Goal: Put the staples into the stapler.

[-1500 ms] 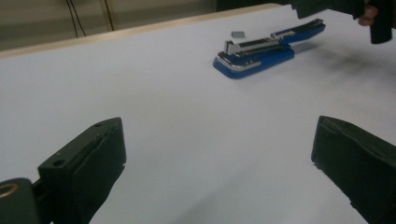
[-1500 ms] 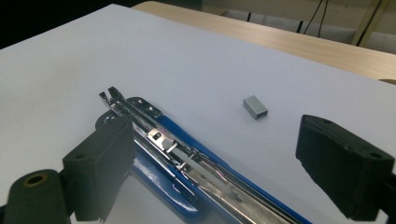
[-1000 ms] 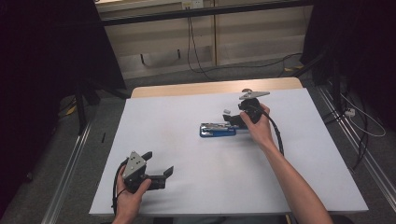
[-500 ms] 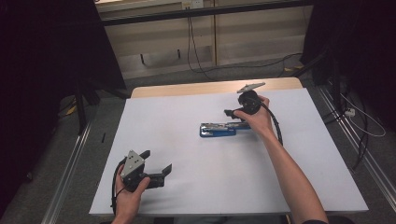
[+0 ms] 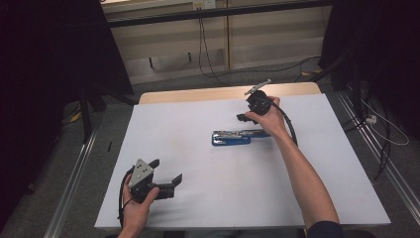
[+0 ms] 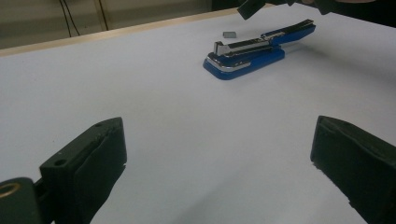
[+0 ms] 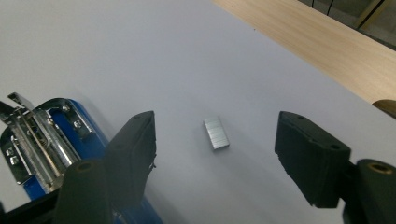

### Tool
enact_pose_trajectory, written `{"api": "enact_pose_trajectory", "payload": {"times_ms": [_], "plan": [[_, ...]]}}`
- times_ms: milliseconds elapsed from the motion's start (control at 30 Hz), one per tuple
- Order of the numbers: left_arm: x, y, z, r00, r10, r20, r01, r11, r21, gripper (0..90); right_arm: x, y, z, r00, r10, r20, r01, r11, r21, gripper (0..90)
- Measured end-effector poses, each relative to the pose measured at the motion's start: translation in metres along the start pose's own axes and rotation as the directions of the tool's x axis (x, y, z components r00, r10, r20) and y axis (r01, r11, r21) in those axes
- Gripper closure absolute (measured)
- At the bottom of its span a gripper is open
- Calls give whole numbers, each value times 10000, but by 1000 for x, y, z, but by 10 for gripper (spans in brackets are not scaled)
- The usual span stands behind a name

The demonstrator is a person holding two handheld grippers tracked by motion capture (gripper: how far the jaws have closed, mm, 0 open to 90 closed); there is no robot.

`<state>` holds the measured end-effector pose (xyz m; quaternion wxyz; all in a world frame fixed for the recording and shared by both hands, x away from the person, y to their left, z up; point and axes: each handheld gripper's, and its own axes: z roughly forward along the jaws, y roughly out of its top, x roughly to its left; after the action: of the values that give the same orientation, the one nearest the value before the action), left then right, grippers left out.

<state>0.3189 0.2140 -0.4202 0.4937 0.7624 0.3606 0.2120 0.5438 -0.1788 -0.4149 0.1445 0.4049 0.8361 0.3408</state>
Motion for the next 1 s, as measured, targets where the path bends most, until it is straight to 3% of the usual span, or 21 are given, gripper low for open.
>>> {"api": "enact_pose_trajectory", "payload": {"times_ms": [167, 367, 600, 700, 867, 1000], "plan": [[1, 0, -1, 10000, 0, 11, 0, 10000, -29, 37, -4, 5, 6, 9999, -19, -122, 25, 9991, 421, 363], [1, 0, 0, 10000, -94, 7, 94, 9999, -79, 43, -7, 3, 18, 9997, -233, 100, 225, 9971, 732, 403], [2, 0, 0, 10000, -48, -1, 48, 10000, -12, 42, -8, 0, 27, 9991, -423, 88, 409, 9917, 1216, 508], [2, 0, 0, 10000, -49, 15, 49, 10000, 4, 42, -9, 2, 28, 9987, -495, 95, 481, 9928, 1101, 559], [2, 0, -1, 10000, -30, 39, 30, 10000, -15, 43, -8, 4, 33, 9955, -940, -76, 941, 9845, 1479, 617], [3, -1, -1, 10000, -61, 48, 61, 10000, 0, 42, -10, 5, 33, 9951, -969, -173, 984, 9855, 1384, 652]]}}
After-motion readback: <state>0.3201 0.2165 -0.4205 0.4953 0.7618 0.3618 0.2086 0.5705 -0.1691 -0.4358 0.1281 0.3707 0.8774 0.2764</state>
